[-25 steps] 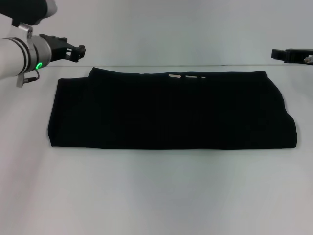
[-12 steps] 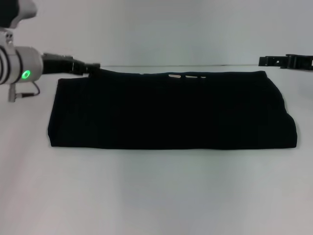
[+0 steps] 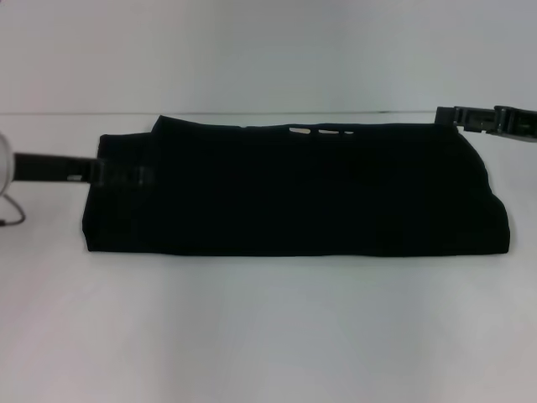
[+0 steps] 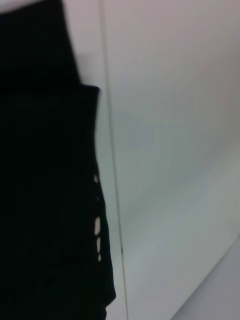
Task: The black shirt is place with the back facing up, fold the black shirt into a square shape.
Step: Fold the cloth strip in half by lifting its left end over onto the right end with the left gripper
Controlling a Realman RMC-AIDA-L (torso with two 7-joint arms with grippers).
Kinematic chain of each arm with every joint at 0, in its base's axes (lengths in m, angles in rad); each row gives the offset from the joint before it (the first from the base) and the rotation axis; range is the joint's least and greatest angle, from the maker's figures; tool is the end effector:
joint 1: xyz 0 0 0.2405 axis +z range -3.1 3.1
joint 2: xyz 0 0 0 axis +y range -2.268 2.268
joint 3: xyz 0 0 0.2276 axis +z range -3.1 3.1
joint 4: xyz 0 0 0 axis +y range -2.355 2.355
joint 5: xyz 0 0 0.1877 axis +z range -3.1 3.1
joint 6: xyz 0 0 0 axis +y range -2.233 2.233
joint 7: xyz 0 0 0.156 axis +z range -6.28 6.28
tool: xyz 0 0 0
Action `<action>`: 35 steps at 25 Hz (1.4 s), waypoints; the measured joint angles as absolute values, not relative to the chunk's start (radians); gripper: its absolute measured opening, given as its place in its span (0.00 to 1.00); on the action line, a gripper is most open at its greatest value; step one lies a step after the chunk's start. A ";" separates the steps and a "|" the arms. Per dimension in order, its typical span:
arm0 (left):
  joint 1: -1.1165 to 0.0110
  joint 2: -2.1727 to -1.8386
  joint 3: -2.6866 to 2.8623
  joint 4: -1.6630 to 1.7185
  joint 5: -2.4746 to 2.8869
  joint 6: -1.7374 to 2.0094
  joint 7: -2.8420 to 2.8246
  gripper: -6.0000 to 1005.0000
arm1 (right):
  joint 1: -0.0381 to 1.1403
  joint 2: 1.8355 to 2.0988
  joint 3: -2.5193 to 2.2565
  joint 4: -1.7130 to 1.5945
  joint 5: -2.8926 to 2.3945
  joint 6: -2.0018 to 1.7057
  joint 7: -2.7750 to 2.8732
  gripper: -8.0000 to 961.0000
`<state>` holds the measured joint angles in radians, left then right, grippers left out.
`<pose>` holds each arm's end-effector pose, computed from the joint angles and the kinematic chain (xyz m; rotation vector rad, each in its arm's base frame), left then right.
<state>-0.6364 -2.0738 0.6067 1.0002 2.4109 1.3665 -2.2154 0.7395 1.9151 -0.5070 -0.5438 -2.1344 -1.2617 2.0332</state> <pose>-0.2365 0.3662 0.0652 -2.2573 -1.2764 -0.3179 0.2317 0.3953 0.0687 -2.2214 1.3388 0.6813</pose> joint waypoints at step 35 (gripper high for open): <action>-0.598 -2.018 0.278 0.593 2.421 1.328 -2.800 0.90 | 0.762 1.909 -0.506 -0.545 -2.132 -1.173 2.043 0.92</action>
